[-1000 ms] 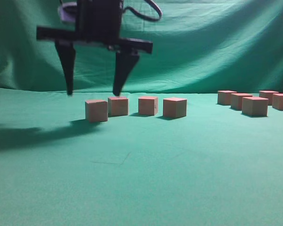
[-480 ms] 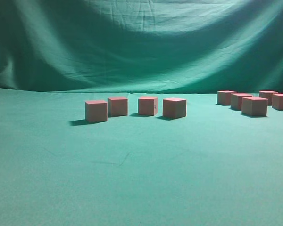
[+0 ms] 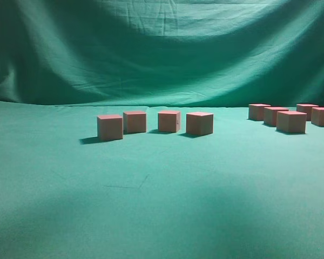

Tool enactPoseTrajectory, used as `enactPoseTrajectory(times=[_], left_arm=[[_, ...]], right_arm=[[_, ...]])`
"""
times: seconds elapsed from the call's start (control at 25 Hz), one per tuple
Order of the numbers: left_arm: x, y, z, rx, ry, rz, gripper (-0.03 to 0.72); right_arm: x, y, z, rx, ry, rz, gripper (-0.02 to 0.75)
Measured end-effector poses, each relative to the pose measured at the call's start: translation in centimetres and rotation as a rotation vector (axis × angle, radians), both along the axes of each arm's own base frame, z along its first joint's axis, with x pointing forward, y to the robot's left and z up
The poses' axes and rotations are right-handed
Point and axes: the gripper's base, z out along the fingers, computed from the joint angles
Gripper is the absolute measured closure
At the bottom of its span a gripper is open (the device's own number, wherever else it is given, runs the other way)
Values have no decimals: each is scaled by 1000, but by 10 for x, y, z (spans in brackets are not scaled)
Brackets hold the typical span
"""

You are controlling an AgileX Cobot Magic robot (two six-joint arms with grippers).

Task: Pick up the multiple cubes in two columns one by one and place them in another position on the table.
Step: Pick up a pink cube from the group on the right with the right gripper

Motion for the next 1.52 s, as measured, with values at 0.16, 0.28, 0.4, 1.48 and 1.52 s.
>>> enactPoseTrajectory(times=[0.16, 0.28, 0.4, 1.48, 1.52], left_arm=[[0, 0, 0, 0, 0, 0, 688], [0, 0, 0, 0, 0, 0, 688], [0, 0, 0, 0, 0, 0, 688], [0, 0, 0, 0, 0, 0, 688], [0, 0, 0, 0, 0, 0, 688]], right_arm=[[6, -42, -45, -63, 143, -130, 238], [4, -59, -85, -99, 254, -184, 238], [2, -62, -121, -79, 276, -169, 238], [54, -57, -234, 12, 204, -93, 238], [54, -57, -236, 14, 201, -91, 238]])
